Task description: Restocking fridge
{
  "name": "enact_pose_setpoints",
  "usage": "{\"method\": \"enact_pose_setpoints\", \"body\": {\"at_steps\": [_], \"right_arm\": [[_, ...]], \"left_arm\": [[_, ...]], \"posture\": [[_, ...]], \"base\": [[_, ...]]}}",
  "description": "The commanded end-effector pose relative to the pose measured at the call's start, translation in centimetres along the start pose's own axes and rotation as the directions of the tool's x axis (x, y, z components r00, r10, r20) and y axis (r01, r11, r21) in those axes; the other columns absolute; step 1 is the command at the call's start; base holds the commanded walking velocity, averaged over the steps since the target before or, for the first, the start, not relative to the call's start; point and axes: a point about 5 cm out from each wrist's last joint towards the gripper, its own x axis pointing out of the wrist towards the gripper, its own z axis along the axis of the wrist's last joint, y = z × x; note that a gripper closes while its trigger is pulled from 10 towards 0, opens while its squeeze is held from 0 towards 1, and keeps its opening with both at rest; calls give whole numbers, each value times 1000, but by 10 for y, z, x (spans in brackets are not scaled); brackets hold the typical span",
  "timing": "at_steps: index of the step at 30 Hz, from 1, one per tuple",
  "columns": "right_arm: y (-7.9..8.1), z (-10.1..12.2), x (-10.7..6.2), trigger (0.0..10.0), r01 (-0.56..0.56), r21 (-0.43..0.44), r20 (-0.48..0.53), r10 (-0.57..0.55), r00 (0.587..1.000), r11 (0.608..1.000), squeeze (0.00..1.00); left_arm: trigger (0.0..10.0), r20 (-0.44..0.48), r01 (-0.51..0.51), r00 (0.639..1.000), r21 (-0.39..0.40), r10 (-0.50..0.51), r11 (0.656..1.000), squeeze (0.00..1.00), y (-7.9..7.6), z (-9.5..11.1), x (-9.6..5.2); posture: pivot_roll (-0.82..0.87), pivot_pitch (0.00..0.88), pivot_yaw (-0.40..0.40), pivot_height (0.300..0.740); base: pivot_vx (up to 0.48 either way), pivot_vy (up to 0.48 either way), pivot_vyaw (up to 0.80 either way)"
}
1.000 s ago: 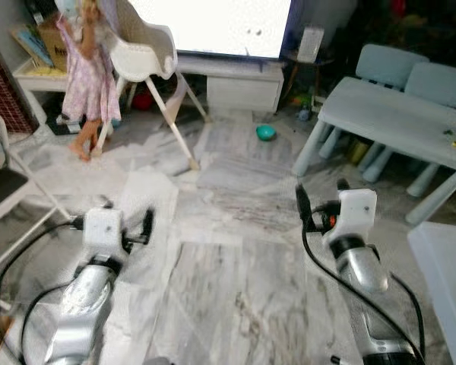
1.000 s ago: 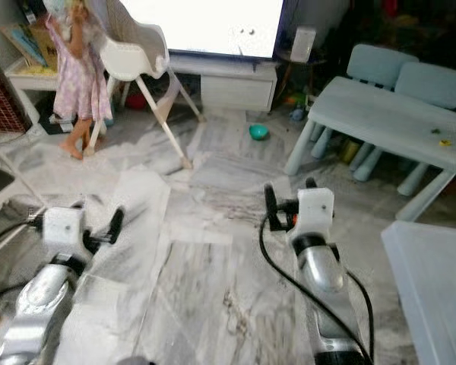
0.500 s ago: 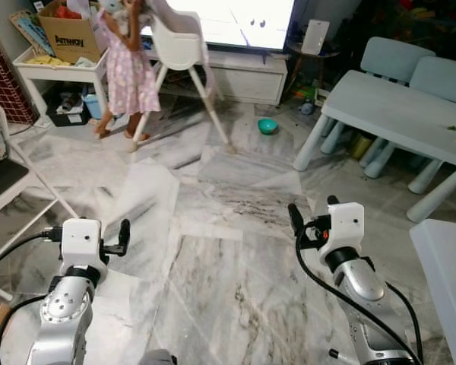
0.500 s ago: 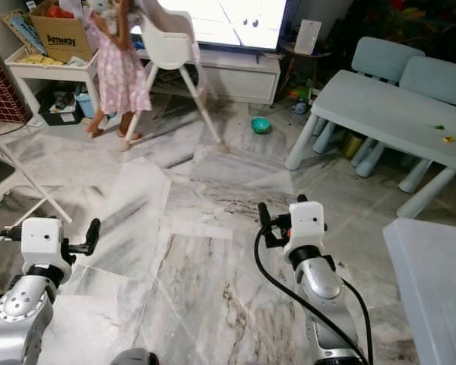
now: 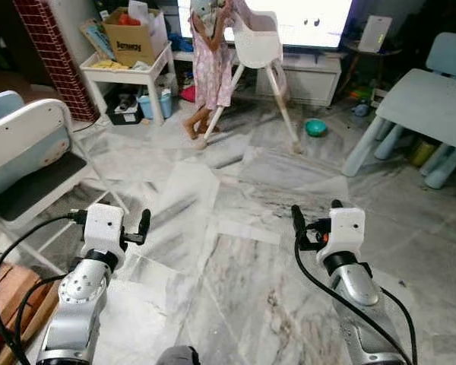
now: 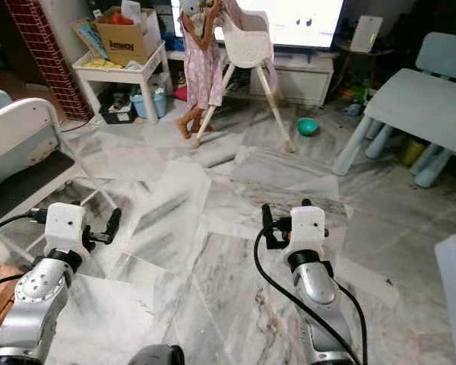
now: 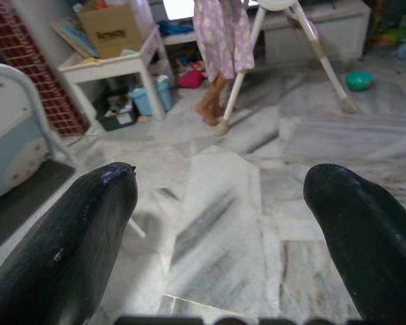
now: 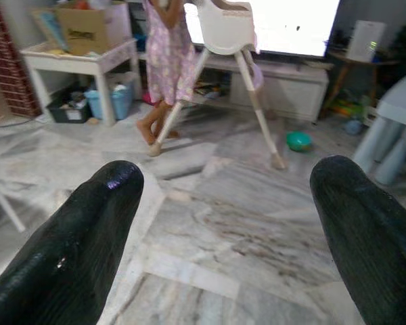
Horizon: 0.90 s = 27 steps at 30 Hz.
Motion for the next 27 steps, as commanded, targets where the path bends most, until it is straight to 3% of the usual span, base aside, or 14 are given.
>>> {"method": "enact_pose_setpoints", "body": {"at_steps": [1,5,17,27], "right_arm": [[-2,-2,-2,10000,12,4,-7,-12,1000,1000,0],[-1,-1,-1,10000,-3,-4,-5,3,1000,1000,0],[-5,6,10,10000,-11,-23,14,11,1000,1000,0],[-6,9,15,10000,-7,-31,24,8,1000,999,0]], "left_arm": [[10000,-36,4,999,0,-4,1000,0,-1,-8,-3],[10000,-51,-5,999,-9,4,1000,0,-4,-13,-6],[10000,-30,-31,999,-2,31,1000,0,-1,-9,-7],[10000,-13,-40,999,1,40,999,0,1,-4,-1]], "posture": [[-13,0,40,740],[-11,0,27,740],[8,0,11,740],[2,0,17,740]], "base": [[0,0,0],[0,0,0],[-359,0,0],[-329,220,0]]}}
